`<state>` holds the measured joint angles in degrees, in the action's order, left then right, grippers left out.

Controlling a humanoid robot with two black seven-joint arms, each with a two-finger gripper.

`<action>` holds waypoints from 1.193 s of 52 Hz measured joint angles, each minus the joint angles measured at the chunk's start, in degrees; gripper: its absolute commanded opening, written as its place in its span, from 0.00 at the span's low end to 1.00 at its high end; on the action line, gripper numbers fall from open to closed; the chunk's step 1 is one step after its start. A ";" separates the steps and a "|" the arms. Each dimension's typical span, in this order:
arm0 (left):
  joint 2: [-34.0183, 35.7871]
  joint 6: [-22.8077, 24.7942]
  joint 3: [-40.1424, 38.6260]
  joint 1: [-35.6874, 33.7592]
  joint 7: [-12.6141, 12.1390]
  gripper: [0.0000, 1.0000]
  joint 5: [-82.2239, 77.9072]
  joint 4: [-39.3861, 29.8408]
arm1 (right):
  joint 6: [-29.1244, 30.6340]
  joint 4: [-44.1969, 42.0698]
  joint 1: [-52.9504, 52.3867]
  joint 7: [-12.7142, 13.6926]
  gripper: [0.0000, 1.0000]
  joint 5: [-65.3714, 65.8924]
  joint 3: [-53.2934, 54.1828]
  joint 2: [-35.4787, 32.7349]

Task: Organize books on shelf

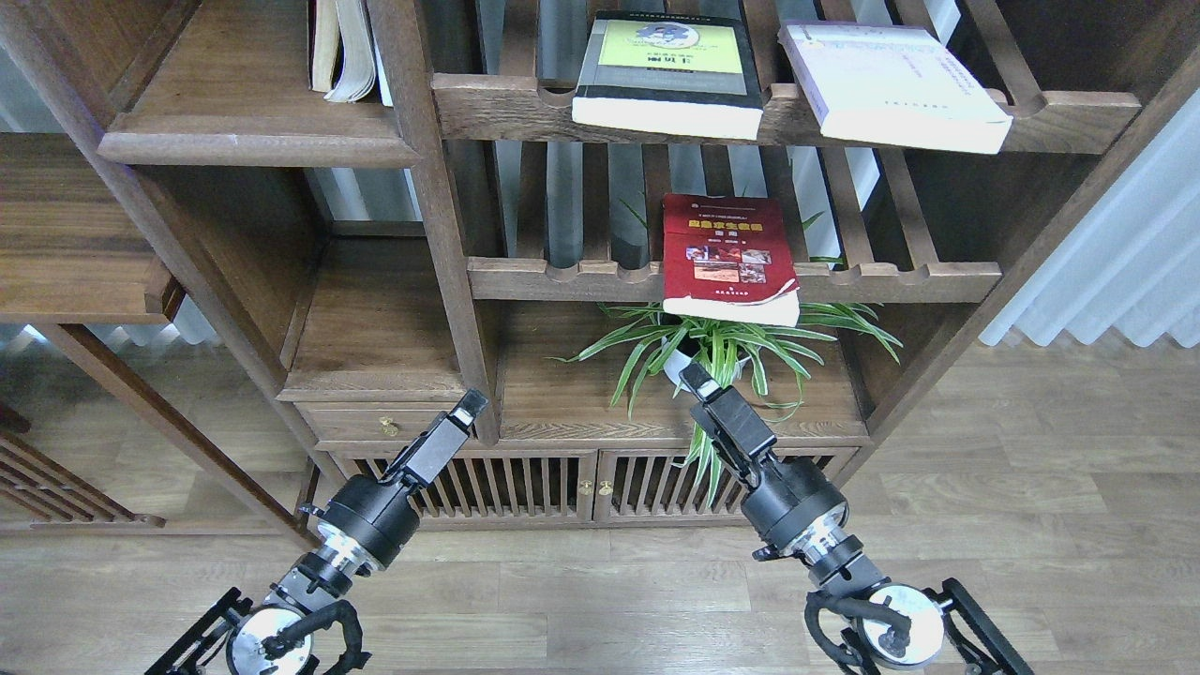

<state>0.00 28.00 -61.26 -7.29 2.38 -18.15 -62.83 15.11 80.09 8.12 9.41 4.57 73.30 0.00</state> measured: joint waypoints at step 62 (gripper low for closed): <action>0.00 0.00 1.94 0.10 -0.36 1.00 0.66 0.35 | -4.04 -3.05 -1.61 0.08 0.99 -0.43 -1.06 0.00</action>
<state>0.00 28.00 -59.32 -7.19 2.02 -17.49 -62.48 11.07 77.04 6.50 9.49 4.14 72.24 -0.01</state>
